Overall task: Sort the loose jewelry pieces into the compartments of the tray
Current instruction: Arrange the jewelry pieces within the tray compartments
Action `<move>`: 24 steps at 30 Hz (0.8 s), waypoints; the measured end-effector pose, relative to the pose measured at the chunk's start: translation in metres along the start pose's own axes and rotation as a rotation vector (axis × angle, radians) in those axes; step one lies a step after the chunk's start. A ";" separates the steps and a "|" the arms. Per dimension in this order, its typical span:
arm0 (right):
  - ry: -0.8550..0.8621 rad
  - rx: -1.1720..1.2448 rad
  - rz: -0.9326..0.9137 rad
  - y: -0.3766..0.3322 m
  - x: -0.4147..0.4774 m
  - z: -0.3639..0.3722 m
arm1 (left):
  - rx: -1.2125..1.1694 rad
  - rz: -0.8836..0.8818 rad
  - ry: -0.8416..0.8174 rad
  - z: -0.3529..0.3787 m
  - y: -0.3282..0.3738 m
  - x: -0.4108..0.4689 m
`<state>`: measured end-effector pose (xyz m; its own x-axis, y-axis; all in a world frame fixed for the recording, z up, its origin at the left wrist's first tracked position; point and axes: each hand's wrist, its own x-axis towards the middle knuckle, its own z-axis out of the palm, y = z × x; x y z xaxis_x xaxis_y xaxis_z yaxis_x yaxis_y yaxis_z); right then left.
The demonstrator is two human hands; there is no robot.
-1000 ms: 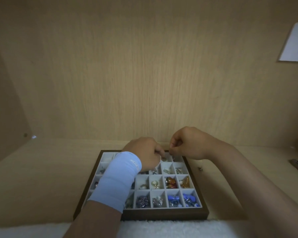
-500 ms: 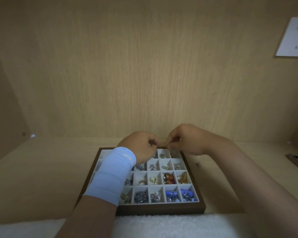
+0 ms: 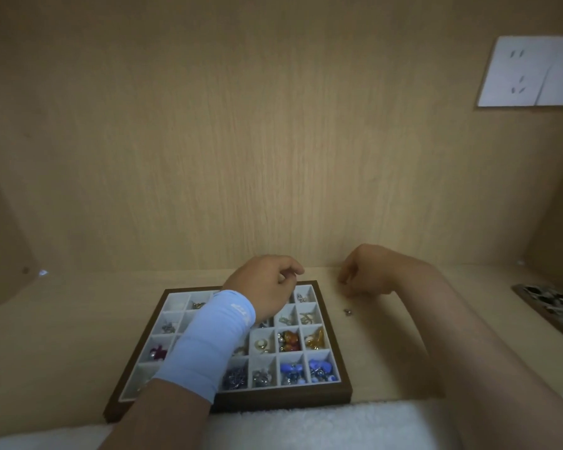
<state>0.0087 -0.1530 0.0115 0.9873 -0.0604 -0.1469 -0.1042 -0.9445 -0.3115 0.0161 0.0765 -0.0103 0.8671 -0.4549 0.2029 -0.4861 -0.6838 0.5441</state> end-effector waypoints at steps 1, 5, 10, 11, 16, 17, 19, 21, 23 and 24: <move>0.013 0.003 -0.005 0.000 0.001 0.002 | -0.002 0.002 -0.003 0.001 0.000 0.001; 0.053 0.033 -0.037 -0.002 0.001 0.005 | -0.035 0.007 -0.005 0.002 -0.002 0.003; 0.121 0.170 -0.113 -0.016 0.001 0.005 | -0.073 0.009 0.038 -0.001 -0.008 0.004; 0.130 0.234 -0.135 -0.020 0.000 0.005 | -0.080 0.011 0.042 -0.002 -0.008 0.004; 0.192 0.498 -0.378 -0.044 -0.009 0.004 | -0.228 -0.001 0.078 -0.014 -0.006 0.003; 0.200 0.528 -0.427 -0.049 -0.010 0.004 | -0.268 -0.009 0.092 -0.020 -0.006 0.003; 0.187 0.594 -0.512 -0.062 -0.014 0.005 | -0.393 -0.041 0.094 -0.032 -0.007 0.001; 0.173 0.650 -0.586 -0.073 -0.016 0.009 | -0.488 -0.083 0.060 -0.044 -0.010 -0.003; 0.192 0.670 -0.631 -0.083 -0.017 0.014 | -0.544 -0.124 0.035 -0.052 -0.015 -0.007; 0.200 0.682 -0.641 -0.087 -0.017 0.017 | -0.563 -0.136 0.032 -0.056 -0.017 -0.009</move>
<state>-0.0011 -0.0644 0.0251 0.8767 0.2892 0.3845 0.4777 -0.4296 -0.7663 0.0223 0.1238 0.0241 0.9249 -0.3605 0.1209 -0.2449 -0.3217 0.9146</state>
